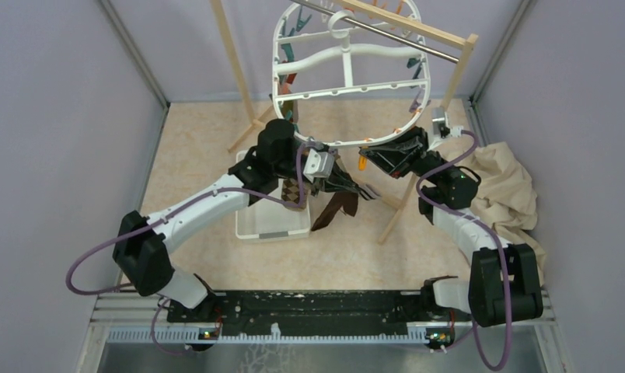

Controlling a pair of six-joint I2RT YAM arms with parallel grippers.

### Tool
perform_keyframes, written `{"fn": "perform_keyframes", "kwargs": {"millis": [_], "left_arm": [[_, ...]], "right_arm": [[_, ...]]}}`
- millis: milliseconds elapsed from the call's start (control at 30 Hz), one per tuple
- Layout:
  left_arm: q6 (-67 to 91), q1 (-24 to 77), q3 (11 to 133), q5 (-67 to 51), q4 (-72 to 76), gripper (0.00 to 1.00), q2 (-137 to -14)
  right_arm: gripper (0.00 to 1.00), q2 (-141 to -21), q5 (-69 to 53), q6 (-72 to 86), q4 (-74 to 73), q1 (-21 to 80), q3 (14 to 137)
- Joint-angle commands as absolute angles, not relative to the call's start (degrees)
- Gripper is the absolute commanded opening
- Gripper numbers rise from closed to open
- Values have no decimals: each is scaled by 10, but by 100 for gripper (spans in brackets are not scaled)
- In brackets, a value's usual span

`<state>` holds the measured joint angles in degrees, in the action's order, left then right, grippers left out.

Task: Clip the socks to the hanger
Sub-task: Clamp the sock onto the hanger.

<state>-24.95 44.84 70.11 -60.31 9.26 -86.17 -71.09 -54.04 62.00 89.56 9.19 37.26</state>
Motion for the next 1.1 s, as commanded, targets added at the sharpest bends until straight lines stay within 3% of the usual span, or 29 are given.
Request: {"fn": "perform_keyframes", "kwargs": {"millis": [0, 500, 833, 1067], "left_arm": [[-251, 446, 753, -595, 61, 0, -890], [-237, 446, 767, -513, 22, 0, -890], [-50, 446, 576, -445, 343, 0, -836], [-36, 450, 534, -421, 423, 0, -825]], "right_arm": [[0, -693, -617, 648, 986, 98, 382], [0, -689, -635, 645, 985, 99, 376], [0, -689, -634, 642, 985, 99, 380], [0, -686, -635, 640, 985, 99, 381]]}}
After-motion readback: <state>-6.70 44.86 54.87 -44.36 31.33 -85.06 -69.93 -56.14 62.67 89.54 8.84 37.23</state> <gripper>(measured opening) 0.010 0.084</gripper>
